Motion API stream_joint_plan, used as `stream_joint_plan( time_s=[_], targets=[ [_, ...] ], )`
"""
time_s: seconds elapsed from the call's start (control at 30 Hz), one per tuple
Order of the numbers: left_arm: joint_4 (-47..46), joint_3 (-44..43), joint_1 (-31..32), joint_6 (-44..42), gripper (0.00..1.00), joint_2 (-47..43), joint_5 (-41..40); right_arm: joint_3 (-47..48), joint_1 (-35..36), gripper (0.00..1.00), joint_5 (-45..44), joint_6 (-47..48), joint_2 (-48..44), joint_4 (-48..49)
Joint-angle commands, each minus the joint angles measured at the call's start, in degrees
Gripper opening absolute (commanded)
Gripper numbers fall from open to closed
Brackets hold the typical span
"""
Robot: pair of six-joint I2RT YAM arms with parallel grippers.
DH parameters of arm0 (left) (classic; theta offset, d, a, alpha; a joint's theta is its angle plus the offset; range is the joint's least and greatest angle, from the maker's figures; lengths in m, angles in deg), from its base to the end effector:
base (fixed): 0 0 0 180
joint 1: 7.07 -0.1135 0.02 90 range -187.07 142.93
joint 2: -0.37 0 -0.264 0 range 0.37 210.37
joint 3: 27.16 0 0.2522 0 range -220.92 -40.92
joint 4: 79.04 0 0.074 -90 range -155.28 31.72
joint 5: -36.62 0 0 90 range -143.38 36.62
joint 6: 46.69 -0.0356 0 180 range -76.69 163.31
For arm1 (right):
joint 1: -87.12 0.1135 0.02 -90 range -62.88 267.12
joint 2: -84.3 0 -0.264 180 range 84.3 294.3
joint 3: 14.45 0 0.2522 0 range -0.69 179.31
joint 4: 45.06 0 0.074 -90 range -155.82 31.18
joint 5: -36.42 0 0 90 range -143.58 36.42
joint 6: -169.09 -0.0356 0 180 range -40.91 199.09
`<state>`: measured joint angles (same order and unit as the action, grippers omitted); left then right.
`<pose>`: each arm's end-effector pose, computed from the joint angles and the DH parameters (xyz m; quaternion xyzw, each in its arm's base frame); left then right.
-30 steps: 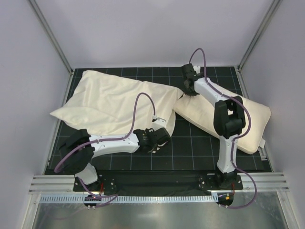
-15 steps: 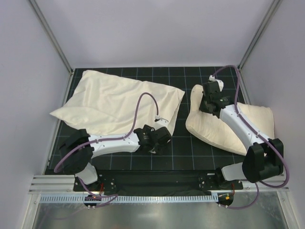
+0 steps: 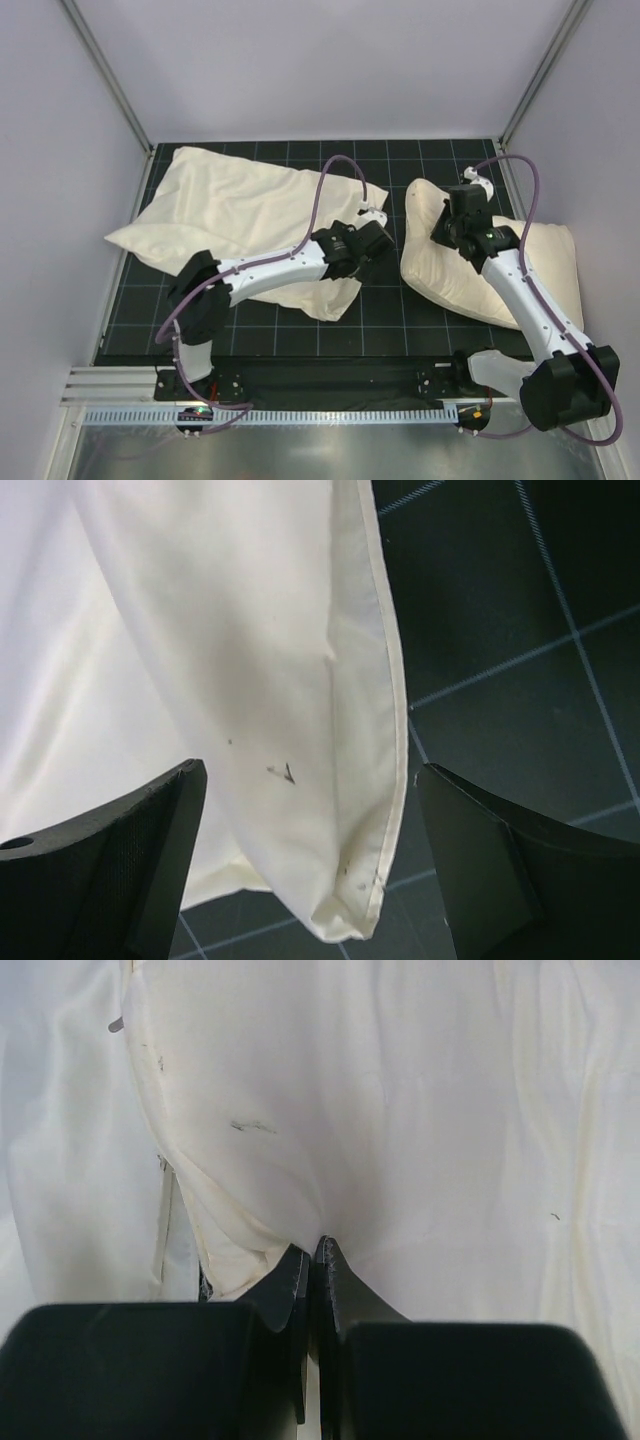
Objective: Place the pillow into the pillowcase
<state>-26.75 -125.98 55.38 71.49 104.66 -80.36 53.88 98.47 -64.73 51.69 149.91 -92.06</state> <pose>0.1959 -0.3406 0.2559 0.2133 0.9118 -0.0344 0.3492 0.2375 0.0407 0.2899 0.1654 0.9028 0.0438 0.3944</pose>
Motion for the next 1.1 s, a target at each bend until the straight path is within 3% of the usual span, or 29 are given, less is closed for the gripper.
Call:
stream_joint_plan(
  time_s=[0.0, 0.1, 0.23, 0.9, 1.07],
  targets=[
    [4.1, -4.67, -2.16, -3.92, 0.89, 5.99, 1.06, 0.19, -2.13, 0.04, -5.63, -1.16, -4.07, -0.51],
    [5.85, -10.29, -3.21, -4.98, 0.81, 11.44, 0.44, 0.1, -2.56, 0.04, -5.8, -1.43, -5.92, -1.22],
    [6.74, -15.66, -4.53, -6.12, 0.59, 16.11, -0.44, -0.16, -2.57, 0.04, -5.1, -1.69, -7.07, -1.39],
    [5.86, -23.49, -8.67, -5.6, 0.6, 26.13, 5.89, -1.39, -2.74, 0.04, -6.42, -3.19, -10.94, -1.66],
    [8.05, -27.0, -9.72, -4.98, 0.42, 29.39, 2.73, -2.36, -2.83, 0.04, -6.07, -3.45, -11.55, -1.48]
  ],
)
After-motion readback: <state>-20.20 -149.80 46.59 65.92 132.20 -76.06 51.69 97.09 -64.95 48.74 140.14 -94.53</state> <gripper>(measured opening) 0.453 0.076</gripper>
